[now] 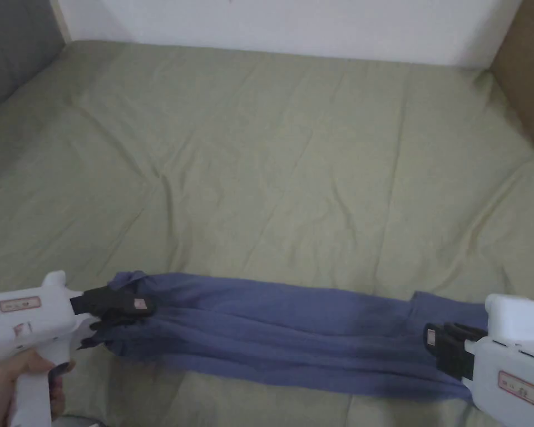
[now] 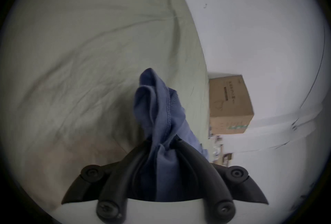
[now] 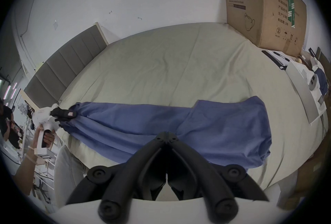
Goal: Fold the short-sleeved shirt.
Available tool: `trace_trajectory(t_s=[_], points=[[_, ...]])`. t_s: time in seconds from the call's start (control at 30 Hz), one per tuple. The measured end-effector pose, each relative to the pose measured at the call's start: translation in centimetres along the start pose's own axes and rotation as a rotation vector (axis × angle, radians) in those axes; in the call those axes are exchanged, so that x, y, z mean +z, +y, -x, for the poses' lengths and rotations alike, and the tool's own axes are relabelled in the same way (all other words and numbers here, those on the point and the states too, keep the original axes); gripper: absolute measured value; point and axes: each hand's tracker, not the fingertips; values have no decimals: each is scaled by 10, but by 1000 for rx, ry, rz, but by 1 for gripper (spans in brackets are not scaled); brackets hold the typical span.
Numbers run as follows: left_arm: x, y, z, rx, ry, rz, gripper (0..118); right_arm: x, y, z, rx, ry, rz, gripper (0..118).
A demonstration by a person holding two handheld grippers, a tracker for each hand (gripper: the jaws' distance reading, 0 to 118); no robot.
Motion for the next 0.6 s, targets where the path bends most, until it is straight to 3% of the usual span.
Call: trace_trajectory(t_s=[0.2,0.33,0.4,0.5,0.6], points=[[12,-37,-134,-371,184,-79,8,14,-5,-24,-67,-18,-35,0],[-48,-86,-207,-667,348,-17,8,22,-8,-38,-104,-2,-44,0],[-90,-103,-217,-707,295,65,8,25,-10,-43,-92,-18,-46,0],[-150,-125,-217,-593,165,251,8,33,-15,-54,-95,-42,-56,0],[-192,-144,-215,-595,181,318,11,40,-20,-67,-152,-35,-68,0]])
